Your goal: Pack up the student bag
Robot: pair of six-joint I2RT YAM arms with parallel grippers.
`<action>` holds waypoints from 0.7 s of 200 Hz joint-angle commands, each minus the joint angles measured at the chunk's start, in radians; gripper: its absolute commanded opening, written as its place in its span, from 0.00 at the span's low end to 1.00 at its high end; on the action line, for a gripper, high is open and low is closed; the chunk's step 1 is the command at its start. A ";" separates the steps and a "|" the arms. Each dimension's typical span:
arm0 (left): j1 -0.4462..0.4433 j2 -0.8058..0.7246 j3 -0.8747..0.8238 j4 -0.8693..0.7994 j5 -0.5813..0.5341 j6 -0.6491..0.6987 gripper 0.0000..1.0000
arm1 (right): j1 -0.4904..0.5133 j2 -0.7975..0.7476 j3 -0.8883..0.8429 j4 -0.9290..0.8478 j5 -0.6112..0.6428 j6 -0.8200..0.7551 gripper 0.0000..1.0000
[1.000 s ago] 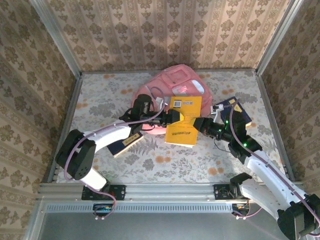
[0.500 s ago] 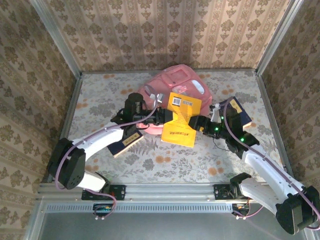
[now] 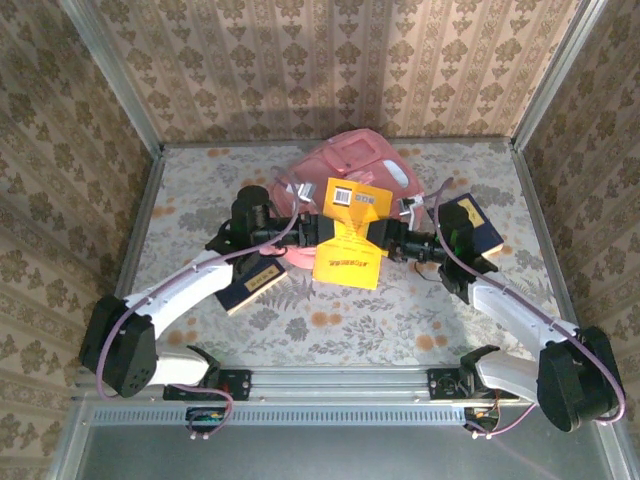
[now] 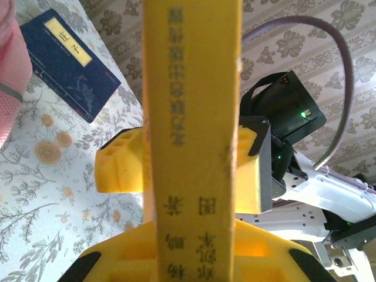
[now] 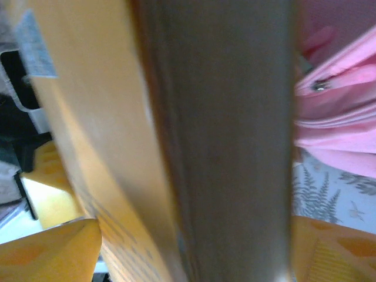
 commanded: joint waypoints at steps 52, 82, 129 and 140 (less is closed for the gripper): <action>0.060 -0.029 -0.024 0.098 0.048 -0.034 0.00 | 0.027 -0.099 -0.008 0.069 0.022 0.054 0.21; 0.053 -0.014 -0.037 0.165 0.039 -0.099 0.26 | 0.075 -0.088 0.018 0.072 0.127 0.061 0.00; 0.067 -0.092 -0.118 0.218 -0.094 -0.230 0.77 | 0.083 -0.231 -0.048 0.069 0.548 0.105 0.00; 0.059 -0.108 -0.132 0.206 -0.136 -0.240 0.80 | 0.084 -0.229 -0.058 0.118 0.591 0.141 0.00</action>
